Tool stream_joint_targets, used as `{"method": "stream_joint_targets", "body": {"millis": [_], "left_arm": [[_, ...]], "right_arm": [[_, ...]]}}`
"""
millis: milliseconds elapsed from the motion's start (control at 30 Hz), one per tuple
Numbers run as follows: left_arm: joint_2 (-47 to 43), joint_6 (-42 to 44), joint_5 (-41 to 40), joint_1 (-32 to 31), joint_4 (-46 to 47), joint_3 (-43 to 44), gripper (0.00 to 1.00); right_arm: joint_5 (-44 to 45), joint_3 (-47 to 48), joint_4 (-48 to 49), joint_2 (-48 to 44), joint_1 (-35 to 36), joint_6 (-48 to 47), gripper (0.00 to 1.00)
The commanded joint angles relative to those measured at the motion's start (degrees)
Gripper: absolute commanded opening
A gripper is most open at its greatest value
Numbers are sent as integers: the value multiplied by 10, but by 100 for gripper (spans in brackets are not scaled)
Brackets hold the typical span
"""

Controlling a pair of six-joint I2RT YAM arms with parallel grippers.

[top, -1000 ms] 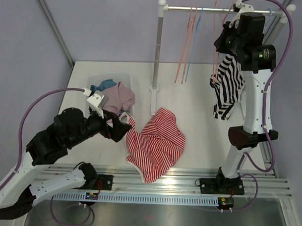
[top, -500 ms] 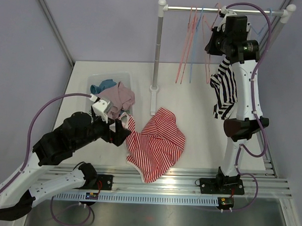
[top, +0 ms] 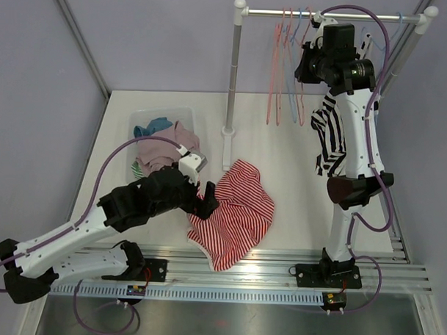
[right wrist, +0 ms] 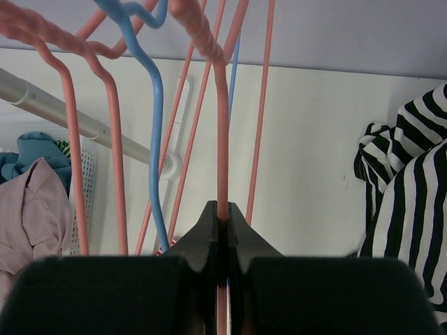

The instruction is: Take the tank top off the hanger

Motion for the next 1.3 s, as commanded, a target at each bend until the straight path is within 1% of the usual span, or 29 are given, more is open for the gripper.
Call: {"method": "stream_joint_targets", "body": {"millis": [0,33,67,100,133,200,267,300,333,400,433,467,567,600,667,700,767,833,867,900,1033,1067,1100,1133,1233,1267], "left_arm": [[26,-21,-21,-21,77,-15,99],[37,-22,-22,-30,86,-20,99],[46,-25,-22,-30,86,-22,99],[54,-26,-22,-38,95,-23,99],[73,-26,-22,-42,101,-25,99],[91,-29,-29,-58,113,-26,99],[117,-28,-34,-68,125,-26,99],[125,-26,-42,-78,129,-27,99],[134,-24,-46,-83,134,-27,99],[163,-22,-53,-93,145,-25,99],[176,-21,-55,-95,150,-24,99],[195,-22,-59,-99,157,-24,99],[229,-25,-64,-105,179,-27,99],[249,-26,-66,-105,187,-28,99],[271,-26,-67,-106,212,-36,99],[291,-26,-68,-106,221,-38,99],[315,-24,-77,-107,243,-42,99],[349,-23,-78,-108,269,-44,99],[360,-25,-84,-108,277,-47,99],[374,-27,-87,-108,283,-46,99],[449,-43,-106,-111,294,-41,99],[457,-45,-105,-113,307,-44,96],[464,-49,-104,-115,317,-55,92],[471,-51,-98,-115,326,-62,86],[490,-68,-85,-121,354,-80,49],[493,-72,-84,-124,357,-84,26]], "right_arm": [[-12,6,1,-10,3,-12,0],[-5,-1,0,-15,2,-13,7],[3,-1,2,-19,3,-13,7],[15,-16,9,-35,2,-14,22],[19,-27,13,-44,2,-13,29],[25,-54,26,-74,1,-13,41],[25,-67,32,-92,0,-11,48],[48,-74,33,-108,-2,-11,52],[55,-76,31,-116,-2,-11,63],[75,-76,20,-139,-1,-12,76],[80,-78,17,-148,-2,-13,97],[83,-81,12,-159,-2,-14,100],[77,-117,14,-217,-2,-11,100],[67,-144,23,-252,-2,-11,100],[56,-177,30,-283,-2,-9,99],[47,-184,31,-311,-1,-8,99],[31,-202,29,-338,-2,-6,100],[-20,-244,37,-383,-1,-4,100],[-40,-286,44,-399,-2,-3,99],[-83,-311,64,-436,-2,-2,99],[-146,-414,114,-519,-2,12,100],[-157,-441,128,-546,-2,12,99],[-159,-451,134,-558,-2,19,99],[-160,-459,137,-567,-2,24,99],[-175,-481,142,-598,-2,32,99],[-180,-488,143,-604,-2,33,100]]}}
